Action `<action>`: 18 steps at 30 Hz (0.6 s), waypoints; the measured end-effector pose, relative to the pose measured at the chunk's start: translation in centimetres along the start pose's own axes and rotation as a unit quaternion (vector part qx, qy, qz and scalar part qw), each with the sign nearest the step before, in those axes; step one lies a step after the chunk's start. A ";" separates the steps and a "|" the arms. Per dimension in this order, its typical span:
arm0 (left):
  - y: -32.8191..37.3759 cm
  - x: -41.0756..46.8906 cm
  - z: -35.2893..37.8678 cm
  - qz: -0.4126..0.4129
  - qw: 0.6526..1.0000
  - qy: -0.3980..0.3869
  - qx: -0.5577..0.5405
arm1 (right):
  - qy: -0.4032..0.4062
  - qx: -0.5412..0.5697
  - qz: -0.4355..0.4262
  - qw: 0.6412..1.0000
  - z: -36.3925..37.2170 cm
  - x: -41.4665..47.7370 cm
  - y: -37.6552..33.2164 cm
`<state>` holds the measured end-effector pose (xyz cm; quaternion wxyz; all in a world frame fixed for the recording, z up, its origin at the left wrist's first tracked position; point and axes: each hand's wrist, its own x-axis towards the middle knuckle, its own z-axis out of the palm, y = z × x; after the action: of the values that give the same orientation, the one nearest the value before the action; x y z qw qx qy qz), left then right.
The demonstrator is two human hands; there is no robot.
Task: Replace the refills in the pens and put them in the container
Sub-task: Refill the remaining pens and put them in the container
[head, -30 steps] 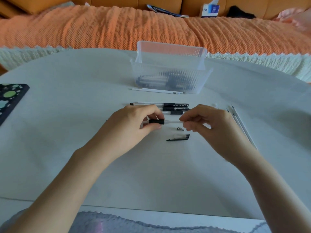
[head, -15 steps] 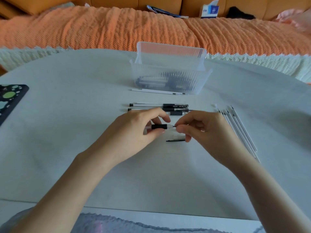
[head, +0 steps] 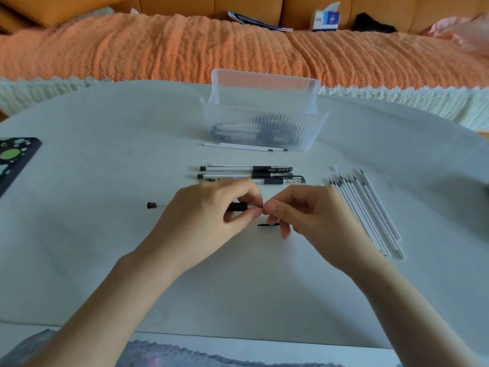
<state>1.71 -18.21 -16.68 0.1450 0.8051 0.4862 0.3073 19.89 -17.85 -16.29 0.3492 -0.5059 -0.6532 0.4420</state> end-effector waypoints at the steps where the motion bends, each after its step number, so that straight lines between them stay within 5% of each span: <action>1: 0.1 0.0 0.0 -0.002 1.000 0.000 0.000 | -0.001 -0.002 -0.001 1.000 0.0 0.0 0.0; 9: -0.5 0.3 -0.3 -0.050 0.998 0.006 -0.035 | 0.057 -0.091 -0.017 0.994 -1.0 0.0 -0.3; 18: -1.2 0.3 -0.3 -0.064 0.998 0.010 -0.022 | 0.119 -0.292 0.022 0.949 -6.6 0.2 0.9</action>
<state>0.78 -17.34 -16.98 0.1775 0.7656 0.5315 0.3160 26.12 -16.05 -14.74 0.2515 -0.6489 -0.6962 0.1761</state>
